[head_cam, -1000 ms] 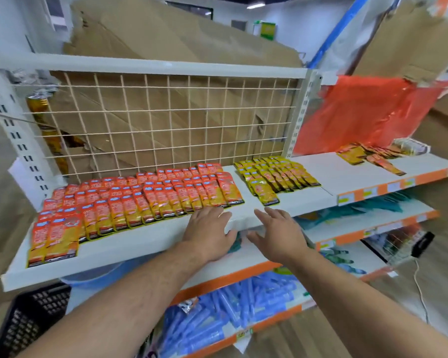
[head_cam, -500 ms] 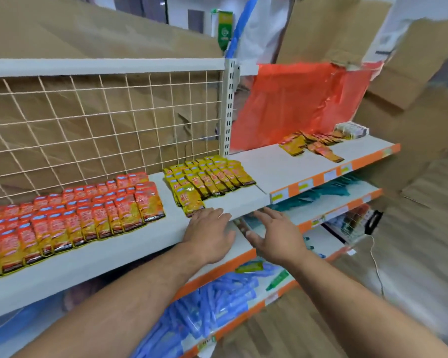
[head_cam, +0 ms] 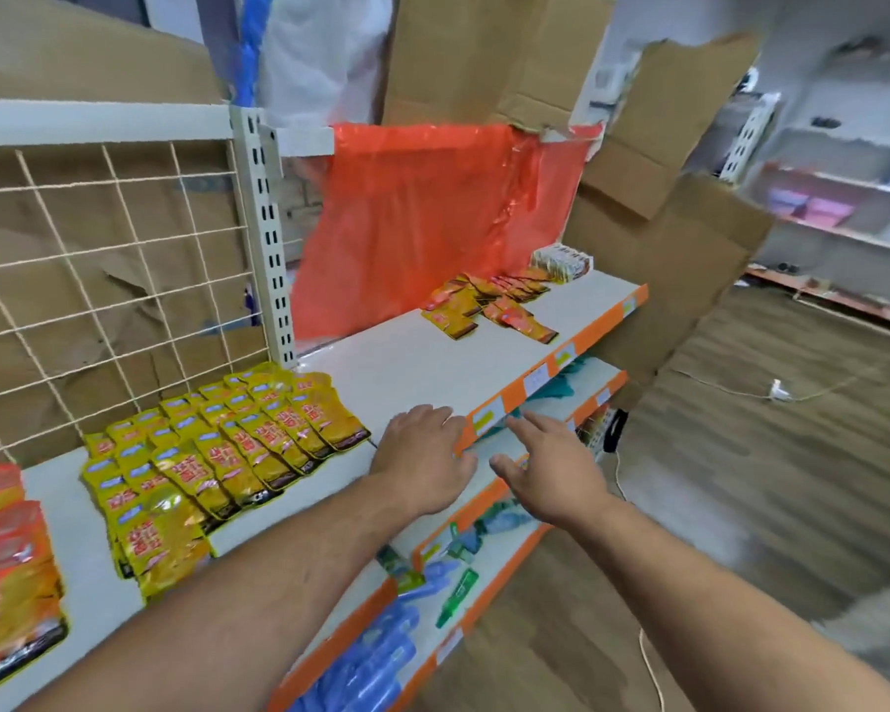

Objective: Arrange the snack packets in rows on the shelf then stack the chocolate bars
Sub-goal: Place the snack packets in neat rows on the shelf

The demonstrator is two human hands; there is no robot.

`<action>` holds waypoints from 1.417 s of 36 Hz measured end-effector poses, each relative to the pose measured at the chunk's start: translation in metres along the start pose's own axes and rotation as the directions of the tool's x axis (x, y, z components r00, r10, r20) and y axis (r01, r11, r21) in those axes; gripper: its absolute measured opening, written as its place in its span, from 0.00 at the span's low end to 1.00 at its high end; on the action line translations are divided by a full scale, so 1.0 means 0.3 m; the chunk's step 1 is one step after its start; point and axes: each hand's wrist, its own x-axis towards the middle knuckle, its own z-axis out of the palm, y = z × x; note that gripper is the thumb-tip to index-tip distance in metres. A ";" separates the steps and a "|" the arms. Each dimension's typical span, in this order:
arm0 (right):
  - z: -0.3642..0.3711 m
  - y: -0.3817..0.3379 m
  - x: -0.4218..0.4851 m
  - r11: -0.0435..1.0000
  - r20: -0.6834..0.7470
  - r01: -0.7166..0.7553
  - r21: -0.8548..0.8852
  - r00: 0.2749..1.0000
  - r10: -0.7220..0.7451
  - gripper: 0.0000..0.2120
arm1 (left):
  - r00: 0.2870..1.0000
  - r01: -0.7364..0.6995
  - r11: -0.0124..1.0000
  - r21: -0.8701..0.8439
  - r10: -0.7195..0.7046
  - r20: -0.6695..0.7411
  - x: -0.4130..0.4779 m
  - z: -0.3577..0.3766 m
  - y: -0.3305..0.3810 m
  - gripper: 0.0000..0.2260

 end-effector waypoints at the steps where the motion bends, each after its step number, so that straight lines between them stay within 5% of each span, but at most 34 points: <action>1: -0.001 0.021 0.030 1.000 -0.007 -0.011 0.009 1.000 0.011 0.31 | 1.000 -0.019 1.000 0.007 0.019 -0.004 0.043 0.007 0.003 0.24; 15: -0.048 0.357 0.326 0.992 -0.051 -0.100 0.079 0.993 0.105 0.31 | 0.998 -0.054 0.998 0.011 0.054 0.020 0.519 0.129 0.145 0.26; 20: -0.076 0.531 0.472 0.996 -0.024 -0.040 0.079 0.999 0.042 0.30 | 1.000 0.001 1.000 0.011 -0.001 0.009 0.683 0.197 0.220 0.17; 31: -0.162 0.823 0.803 0.984 0.038 0.143 0.107 0.988 -0.148 0.30 | 0.977 0.211 0.977 0.003 -0.211 -0.004 0.942 0.233 0.367 0.22; 51: -0.057 0.787 1.320 0.962 0.178 0.204 0.184 0.955 -0.237 0.28 | 0.917 0.400 0.914 -0.070 -0.400 0.012 1.284 0.356 0.121 0.13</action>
